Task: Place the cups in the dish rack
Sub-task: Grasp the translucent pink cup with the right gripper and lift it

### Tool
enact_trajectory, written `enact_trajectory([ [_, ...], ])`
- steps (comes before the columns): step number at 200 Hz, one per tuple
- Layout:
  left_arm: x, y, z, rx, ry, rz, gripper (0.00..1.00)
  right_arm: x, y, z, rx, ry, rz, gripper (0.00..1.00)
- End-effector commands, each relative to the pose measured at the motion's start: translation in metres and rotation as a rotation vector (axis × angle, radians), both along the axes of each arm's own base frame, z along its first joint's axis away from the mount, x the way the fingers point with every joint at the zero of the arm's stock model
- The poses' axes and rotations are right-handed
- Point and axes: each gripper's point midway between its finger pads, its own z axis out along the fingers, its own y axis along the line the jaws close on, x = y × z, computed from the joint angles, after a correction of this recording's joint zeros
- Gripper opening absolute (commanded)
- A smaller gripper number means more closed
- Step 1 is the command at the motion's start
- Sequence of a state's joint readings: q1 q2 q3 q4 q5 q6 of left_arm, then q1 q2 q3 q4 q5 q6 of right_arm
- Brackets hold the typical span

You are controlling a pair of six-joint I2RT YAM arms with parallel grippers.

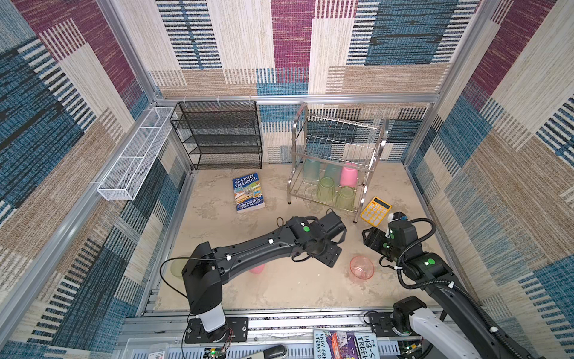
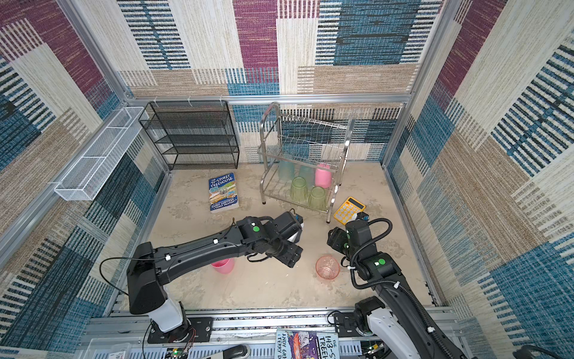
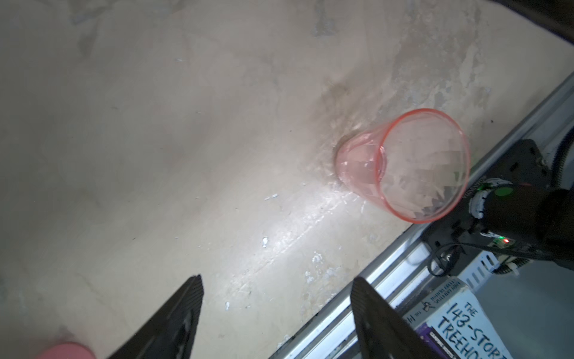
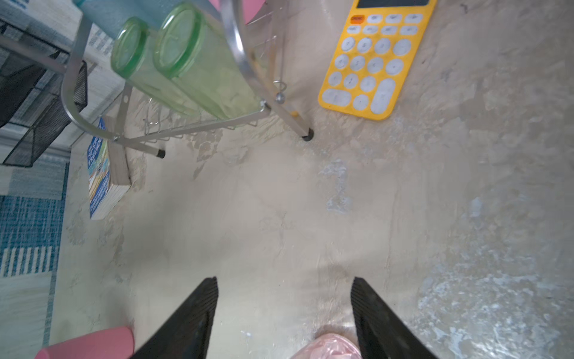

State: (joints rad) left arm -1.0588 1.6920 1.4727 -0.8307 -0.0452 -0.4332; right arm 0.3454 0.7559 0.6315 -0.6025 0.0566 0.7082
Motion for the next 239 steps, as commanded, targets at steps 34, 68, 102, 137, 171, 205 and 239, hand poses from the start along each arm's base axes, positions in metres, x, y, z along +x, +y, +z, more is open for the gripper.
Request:
enact_trajectory([
  [34,0.027,0.067,-0.009,0.043,0.021,0.092,0.79,-0.002,0.022,0.01,-0.129,0.06,0.054,0.69],
  [68,0.038,0.087,-0.015,0.053,0.021,0.128,0.79,-0.018,0.039,0.008,-0.161,0.148,0.103,0.68],
  [102,0.045,0.088,-0.027,0.034,0.028,0.139,0.79,-0.038,0.046,0.019,-0.192,0.245,0.135,0.66],
  [137,0.051,0.082,-0.04,0.019,0.03,0.132,0.79,-0.065,0.052,0.023,-0.231,0.378,0.173,0.63],
  [171,0.058,0.077,-0.046,-0.018,0.028,0.14,0.79,-0.085,0.064,0.004,-0.251,0.481,0.21,0.6],
  [205,0.061,0.074,-0.051,-0.031,0.038,0.142,0.79,-0.092,0.077,-0.014,-0.241,0.514,0.223,0.56],
  [239,0.062,0.074,-0.051,-0.048,0.044,0.143,0.79,-0.097,0.089,-0.036,-0.215,0.54,0.241,0.5],
])
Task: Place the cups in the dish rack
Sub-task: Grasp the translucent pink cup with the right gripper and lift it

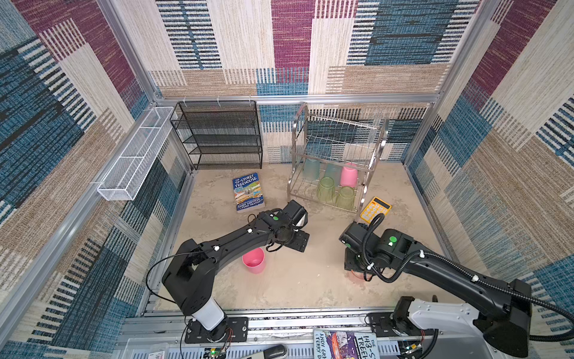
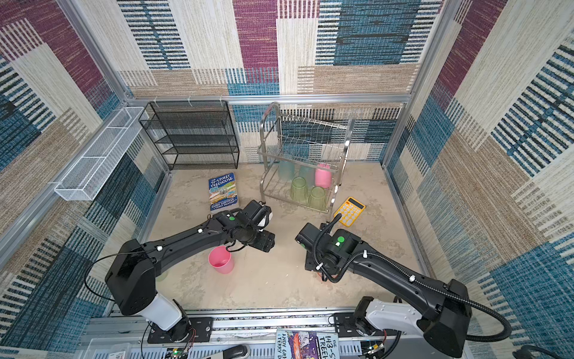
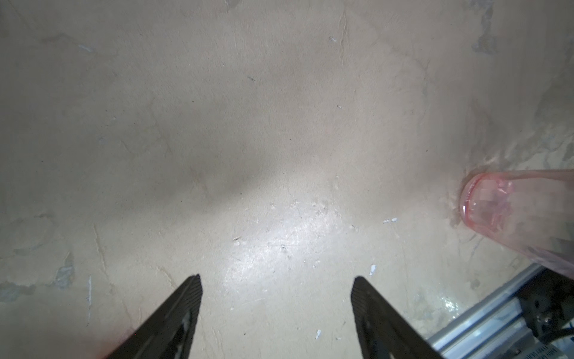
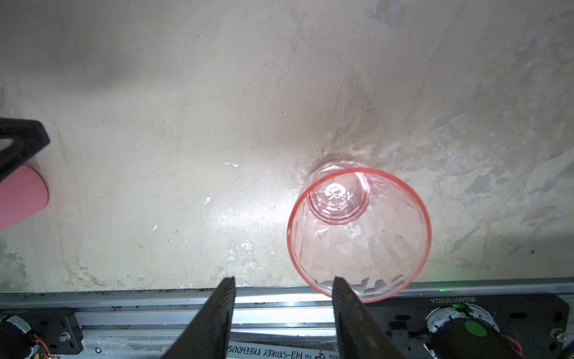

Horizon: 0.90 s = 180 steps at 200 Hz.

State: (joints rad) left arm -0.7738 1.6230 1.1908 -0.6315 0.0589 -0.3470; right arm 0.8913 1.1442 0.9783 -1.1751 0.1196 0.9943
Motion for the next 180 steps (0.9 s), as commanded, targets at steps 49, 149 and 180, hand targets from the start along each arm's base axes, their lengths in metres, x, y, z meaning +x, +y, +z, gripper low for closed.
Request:
enact_trajectory([
  [49,0.004,-0.002,0.003,-0.033,-0.01,-0.006,0.79,0.004,0.011,-0.028,0.006,0.013,-0.025,0.38],
  [149,0.004,-0.001,0.005,-0.062,0.02,0.019,0.79,0.012,0.004,-0.045,-0.077,-0.007,-0.028,0.1],
  [180,0.004,0.002,0.009,-0.068,0.045,0.035,0.79,0.02,0.005,-0.033,-0.085,-0.047,-0.013,0.0],
])
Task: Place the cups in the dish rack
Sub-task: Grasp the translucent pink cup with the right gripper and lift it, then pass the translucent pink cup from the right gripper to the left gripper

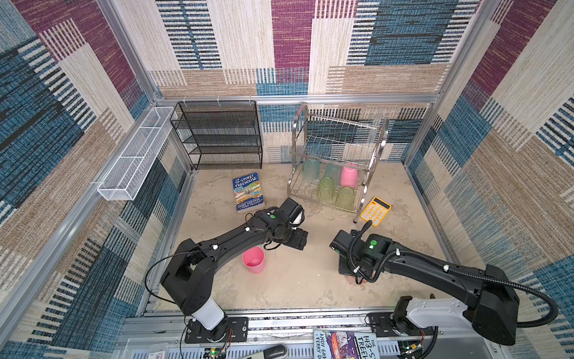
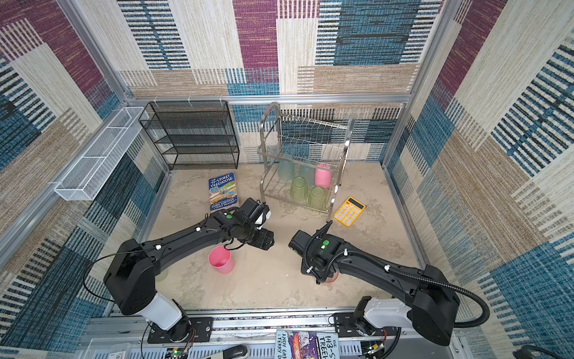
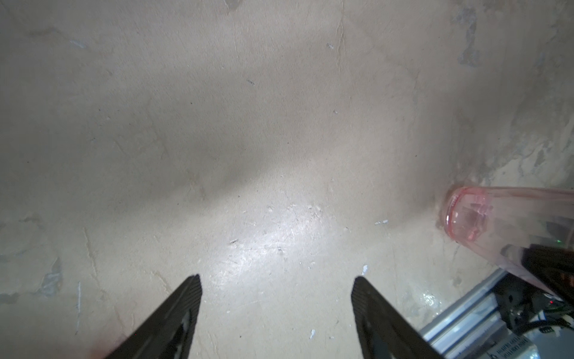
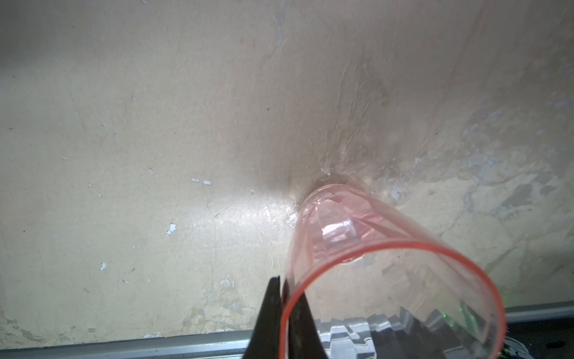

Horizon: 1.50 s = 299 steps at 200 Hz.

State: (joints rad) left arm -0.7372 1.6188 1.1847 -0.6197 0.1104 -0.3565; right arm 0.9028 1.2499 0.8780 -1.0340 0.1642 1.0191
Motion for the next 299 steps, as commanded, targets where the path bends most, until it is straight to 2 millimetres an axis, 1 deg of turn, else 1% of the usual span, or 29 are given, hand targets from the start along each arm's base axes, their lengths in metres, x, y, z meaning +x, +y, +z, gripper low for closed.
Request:
enact_trajectory([
  [1,0.0,-0.001,0.009,-0.025,0.017,0.013,0.79,0.011,0.001,0.011,-0.014,-0.056,0.011,0.0],
  [27,0.001,0.004,0.023,-0.067,0.016,0.027,0.79,0.025,0.004,0.03,-0.049,-0.103,0.037,0.0],
  [39,0.002,0.007,0.031,-0.093,0.02,0.036,0.8,0.032,0.01,0.04,-0.049,-0.123,0.058,0.0],
  [50,0.002,0.01,0.039,-0.122,0.027,0.045,0.8,0.041,0.019,0.053,-0.028,-0.155,0.078,0.0],
  [72,0.005,0.02,0.056,-0.182,0.041,0.072,0.8,0.065,0.047,0.083,0.016,-0.236,0.136,0.0],
  [84,0.008,0.029,0.067,-0.216,0.045,0.098,0.8,0.079,0.068,0.09,0.044,-0.262,0.179,0.0],
  [105,0.017,0.048,0.09,-0.283,0.033,0.162,0.81,0.1,0.106,0.102,0.124,-0.313,0.247,0.0],
  [124,0.026,0.069,0.106,-0.333,0.023,0.24,0.81,0.118,0.141,0.121,0.207,-0.374,0.308,0.0],
  [144,0.035,0.089,0.125,-0.405,0.012,0.324,0.82,0.132,0.171,0.137,0.289,-0.44,0.366,0.0],
  [163,0.045,0.107,0.141,-0.465,-0.016,0.415,0.84,0.142,0.195,0.162,0.383,-0.54,0.423,0.0],
  [185,0.055,0.125,0.152,-0.544,-0.03,0.528,0.86,0.155,0.214,0.189,0.459,-0.658,0.461,0.0],
  [212,0.067,0.141,0.161,-0.66,-0.016,0.652,0.86,0.162,0.232,0.22,0.578,-0.8,0.488,0.0],
  [236,0.075,0.151,0.165,-0.761,0.0,0.748,0.85,0.161,0.245,0.232,0.669,-0.887,0.533,0.0],
  [251,0.081,0.159,0.167,-0.825,0.002,0.817,0.86,0.161,0.251,0.235,0.703,-0.932,0.553,0.0],
  [255,0.079,0.157,0.167,-0.851,0.027,0.812,0.86,0.161,0.253,0.236,0.711,-0.943,0.559,0.0],
  [270,0.084,0.161,0.172,-0.928,0.033,0.85,0.86,0.161,0.257,0.24,0.742,-0.984,0.578,0.0],
  [299,0.091,0.163,0.179,-1.008,0.047,0.885,0.92,0.158,0.265,0.247,0.806,-1.035,0.61,0.0],
])
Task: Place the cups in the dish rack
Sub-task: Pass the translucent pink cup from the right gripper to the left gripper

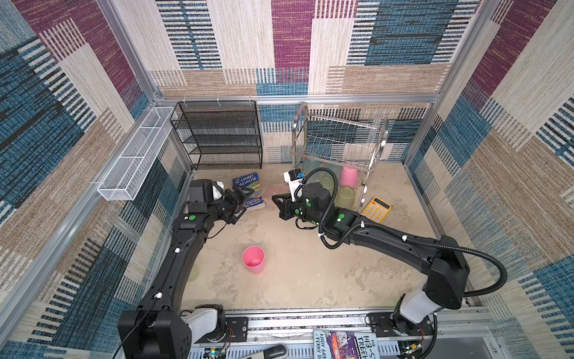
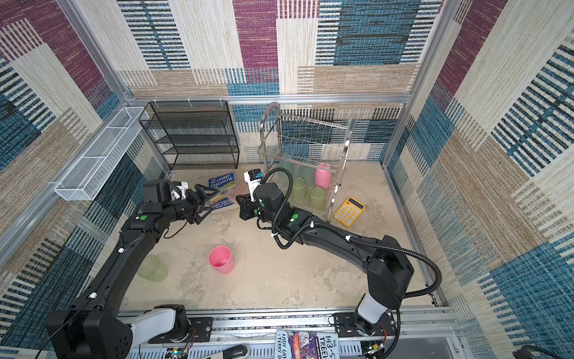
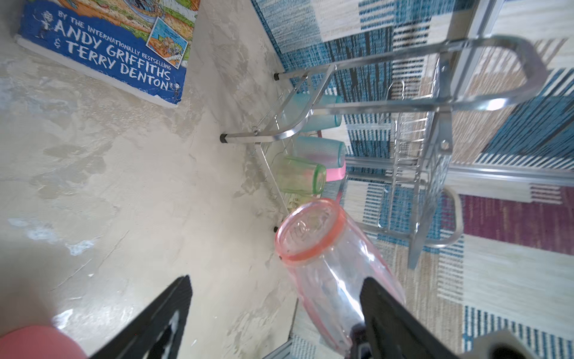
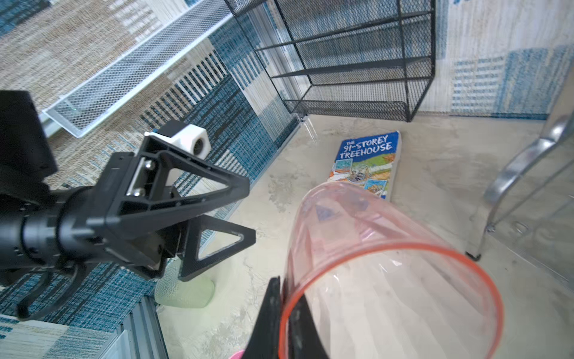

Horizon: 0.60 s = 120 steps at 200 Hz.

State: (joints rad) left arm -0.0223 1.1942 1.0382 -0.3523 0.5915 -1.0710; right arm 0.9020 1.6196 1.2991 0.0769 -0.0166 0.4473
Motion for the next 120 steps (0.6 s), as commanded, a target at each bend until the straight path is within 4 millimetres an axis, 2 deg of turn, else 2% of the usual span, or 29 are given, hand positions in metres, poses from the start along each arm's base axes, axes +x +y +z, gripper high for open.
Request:
enact_trajectory([
  [1,0.011,-0.005,0.026,-0.13,-0.056,0.023,0.93,-0.002,0.014,0.04,0.141,-0.13,0.06,0.0],
  [29,0.019,-0.005,0.029,-0.213,-0.068,0.052,0.97,-0.008,0.019,0.046,0.187,-0.166,0.11,0.0],
  [57,0.026,-0.01,0.023,-0.318,-0.04,0.055,0.98,-0.012,0.024,0.05,0.215,-0.187,0.152,0.0],
  [120,0.038,-0.009,0.021,-0.459,-0.039,0.106,0.98,-0.012,0.042,0.051,0.239,-0.196,0.221,0.0],
])
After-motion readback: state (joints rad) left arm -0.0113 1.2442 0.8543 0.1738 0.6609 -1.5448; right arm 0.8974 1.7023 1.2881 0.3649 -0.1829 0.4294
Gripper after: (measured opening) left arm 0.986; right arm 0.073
